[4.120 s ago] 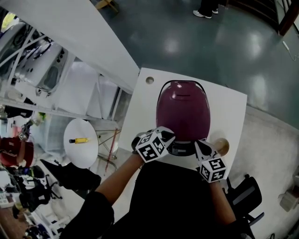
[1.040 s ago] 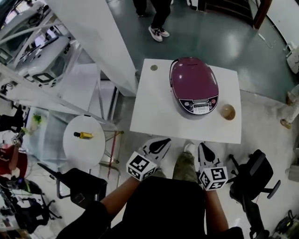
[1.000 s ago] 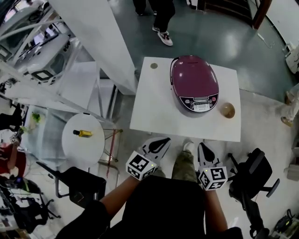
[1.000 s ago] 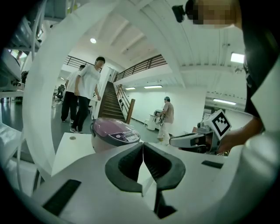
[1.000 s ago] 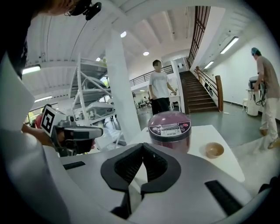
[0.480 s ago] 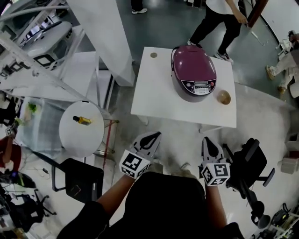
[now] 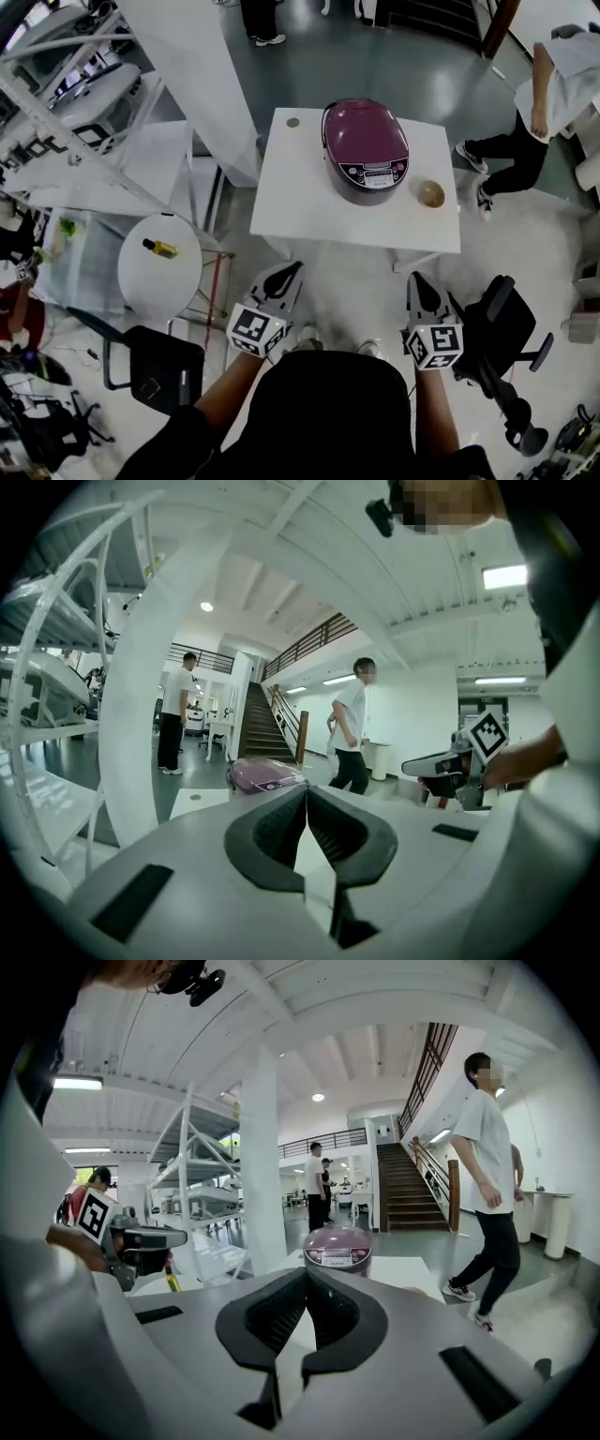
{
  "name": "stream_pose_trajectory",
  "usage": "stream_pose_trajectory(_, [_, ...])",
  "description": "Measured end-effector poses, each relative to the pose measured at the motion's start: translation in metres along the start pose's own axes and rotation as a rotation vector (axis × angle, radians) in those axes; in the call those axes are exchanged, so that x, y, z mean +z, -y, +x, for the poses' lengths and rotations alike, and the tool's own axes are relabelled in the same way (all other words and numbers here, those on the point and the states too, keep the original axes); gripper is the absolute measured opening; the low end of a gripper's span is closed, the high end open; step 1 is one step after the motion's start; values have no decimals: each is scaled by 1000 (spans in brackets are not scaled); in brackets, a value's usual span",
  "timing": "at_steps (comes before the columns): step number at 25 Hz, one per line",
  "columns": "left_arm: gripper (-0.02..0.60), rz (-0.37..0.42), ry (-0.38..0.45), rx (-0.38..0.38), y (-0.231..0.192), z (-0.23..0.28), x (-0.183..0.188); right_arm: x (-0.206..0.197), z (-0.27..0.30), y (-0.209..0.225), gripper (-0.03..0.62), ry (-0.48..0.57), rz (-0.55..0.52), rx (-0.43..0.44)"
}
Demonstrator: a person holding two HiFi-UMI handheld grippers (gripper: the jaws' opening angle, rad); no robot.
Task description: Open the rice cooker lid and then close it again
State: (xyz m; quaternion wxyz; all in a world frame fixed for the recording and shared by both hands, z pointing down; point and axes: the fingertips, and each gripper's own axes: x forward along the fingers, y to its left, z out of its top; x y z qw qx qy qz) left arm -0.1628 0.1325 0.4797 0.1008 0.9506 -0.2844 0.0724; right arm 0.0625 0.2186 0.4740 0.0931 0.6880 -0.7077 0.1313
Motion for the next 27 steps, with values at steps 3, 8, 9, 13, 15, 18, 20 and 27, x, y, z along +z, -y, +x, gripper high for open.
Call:
stream_pose_trajectory(3, [5, 18, 22, 1, 10, 2, 8, 1, -9, 7, 0, 13, -5, -18])
stream_pose_trajectory(8, [5, 40, 36, 4, 18, 1, 16, 8, -22, 9, -2, 50, 1, -43])
stream_pose_trajectory(9, [5, 41, 35, 6, 17, -1, 16, 9, -24, 9, 0, 54, 2, -46])
stream_pose_trajectory(13, [5, 38, 37, 19, 14, -9, 16, 10, -34, 8, -2, 63, -4, -60])
stream_pose_trajectory(15, [5, 45, 38, 10, 15, -12, 15, 9, -37, 8, -2, 68, -4, -69])
stream_pose_trajectory(18, [5, 45, 36, 6, 15, -16, 11, 9, -39, 8, -2, 74, -4, -84])
stream_pose_trajectory(20, [5, 49, 35, 6, 14, -19, 9, 7, -40, 4, -2, 76, -5, -88])
stream_pose_trajectory(27, [5, 51, 53, 0, 13, -35, 12, 4, -44, -14, -2, 76, -17, -82])
